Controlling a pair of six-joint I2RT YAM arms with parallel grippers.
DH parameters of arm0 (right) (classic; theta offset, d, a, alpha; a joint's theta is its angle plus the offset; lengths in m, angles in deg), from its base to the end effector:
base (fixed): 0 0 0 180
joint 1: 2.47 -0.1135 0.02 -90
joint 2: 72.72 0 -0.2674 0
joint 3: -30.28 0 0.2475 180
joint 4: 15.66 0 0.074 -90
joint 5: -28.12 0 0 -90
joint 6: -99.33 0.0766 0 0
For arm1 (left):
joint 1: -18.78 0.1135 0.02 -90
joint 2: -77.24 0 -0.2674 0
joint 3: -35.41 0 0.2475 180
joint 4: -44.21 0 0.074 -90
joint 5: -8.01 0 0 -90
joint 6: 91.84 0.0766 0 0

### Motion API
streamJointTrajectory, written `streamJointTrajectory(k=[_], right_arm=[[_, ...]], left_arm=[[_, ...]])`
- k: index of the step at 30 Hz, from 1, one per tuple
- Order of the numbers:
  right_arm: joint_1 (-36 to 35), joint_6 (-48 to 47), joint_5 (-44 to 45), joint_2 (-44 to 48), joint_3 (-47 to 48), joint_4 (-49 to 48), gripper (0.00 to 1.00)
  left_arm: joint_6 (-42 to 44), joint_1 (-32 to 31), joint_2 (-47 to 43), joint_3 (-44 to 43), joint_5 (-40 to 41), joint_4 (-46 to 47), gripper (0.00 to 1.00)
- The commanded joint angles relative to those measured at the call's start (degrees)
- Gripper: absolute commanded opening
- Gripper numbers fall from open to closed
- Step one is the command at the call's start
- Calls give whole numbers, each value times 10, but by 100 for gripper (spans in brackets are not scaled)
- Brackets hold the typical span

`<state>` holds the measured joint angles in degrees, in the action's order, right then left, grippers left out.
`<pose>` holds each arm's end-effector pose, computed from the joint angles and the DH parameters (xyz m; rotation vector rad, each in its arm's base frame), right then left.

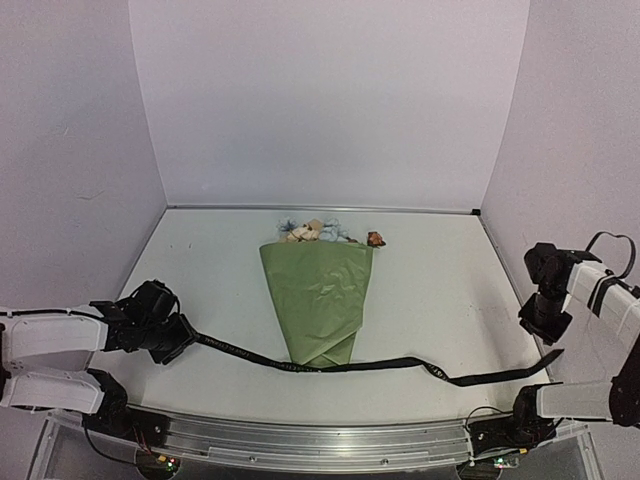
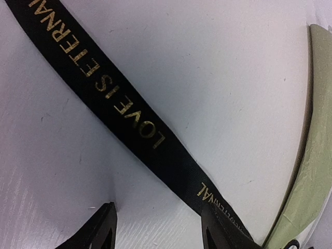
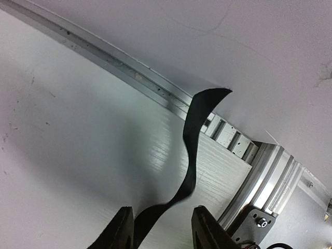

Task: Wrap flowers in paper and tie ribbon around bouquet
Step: Adjust the right side of the ribbon at the corner of the board, then pick up the folded bouquet from the center of the board.

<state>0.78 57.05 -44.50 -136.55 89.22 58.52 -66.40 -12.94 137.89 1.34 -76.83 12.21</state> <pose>0.1750 -0.0329 0.1880 1.2579 2.5427 -0.2986 0.1641 -0.0933 0.1076 -0.7872 2.5515 -0.4790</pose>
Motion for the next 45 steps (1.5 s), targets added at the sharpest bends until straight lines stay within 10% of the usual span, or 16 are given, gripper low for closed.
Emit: streamJointTrajectory(k=[1,13,29,45], right_arm=[[2,-28,-50,20,34,8,60],[-99,-107,-186,24,75,-29,98],[-351,-84,-324,-206,149,-245,98],[-420,-14,-427,-424,250,-366,82]], left_arm=[[9,-1,-21,-27,16,-47,67],[130,-1,7,-174,-41,-20,86],[207,-1,254,-284,-246,158,90],[182,-1,385,-320,-323,234,82]])
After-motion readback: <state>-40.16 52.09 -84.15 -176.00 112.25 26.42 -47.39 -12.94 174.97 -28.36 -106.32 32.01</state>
